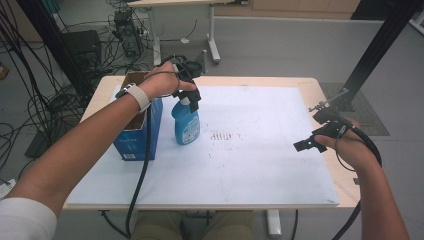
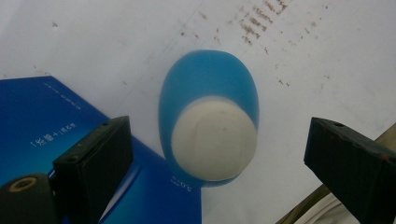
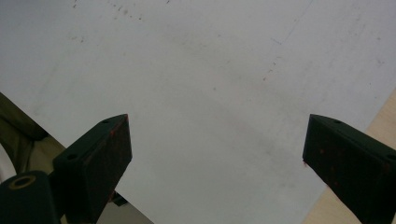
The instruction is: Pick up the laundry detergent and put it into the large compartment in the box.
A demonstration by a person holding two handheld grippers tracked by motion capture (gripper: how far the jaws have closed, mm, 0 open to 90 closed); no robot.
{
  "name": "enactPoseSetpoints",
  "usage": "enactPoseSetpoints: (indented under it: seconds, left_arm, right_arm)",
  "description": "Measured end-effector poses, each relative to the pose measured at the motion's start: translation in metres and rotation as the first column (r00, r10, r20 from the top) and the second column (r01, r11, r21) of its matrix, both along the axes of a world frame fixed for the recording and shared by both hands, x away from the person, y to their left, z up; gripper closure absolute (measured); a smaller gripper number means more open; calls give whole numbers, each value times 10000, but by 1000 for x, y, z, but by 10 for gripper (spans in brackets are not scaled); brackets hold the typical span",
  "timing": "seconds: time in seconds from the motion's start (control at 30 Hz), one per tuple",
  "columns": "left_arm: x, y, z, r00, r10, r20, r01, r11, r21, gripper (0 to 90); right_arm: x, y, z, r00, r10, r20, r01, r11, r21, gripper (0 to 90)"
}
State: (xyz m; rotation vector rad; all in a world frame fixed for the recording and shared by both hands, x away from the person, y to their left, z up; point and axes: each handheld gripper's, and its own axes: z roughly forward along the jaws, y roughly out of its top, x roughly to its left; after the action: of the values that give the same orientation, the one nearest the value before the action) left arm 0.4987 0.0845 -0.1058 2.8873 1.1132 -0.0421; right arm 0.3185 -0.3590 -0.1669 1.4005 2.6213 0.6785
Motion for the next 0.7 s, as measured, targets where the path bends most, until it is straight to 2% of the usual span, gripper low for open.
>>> enactPoseSetpoints:
  seconds: [0.7]
  left_arm:
    - [-1,2,2,9999,100,22,-100,9999,-46,88]
  right_arm:
    - [-1,1,4,10000,-3,61,3,10000,-25,79]
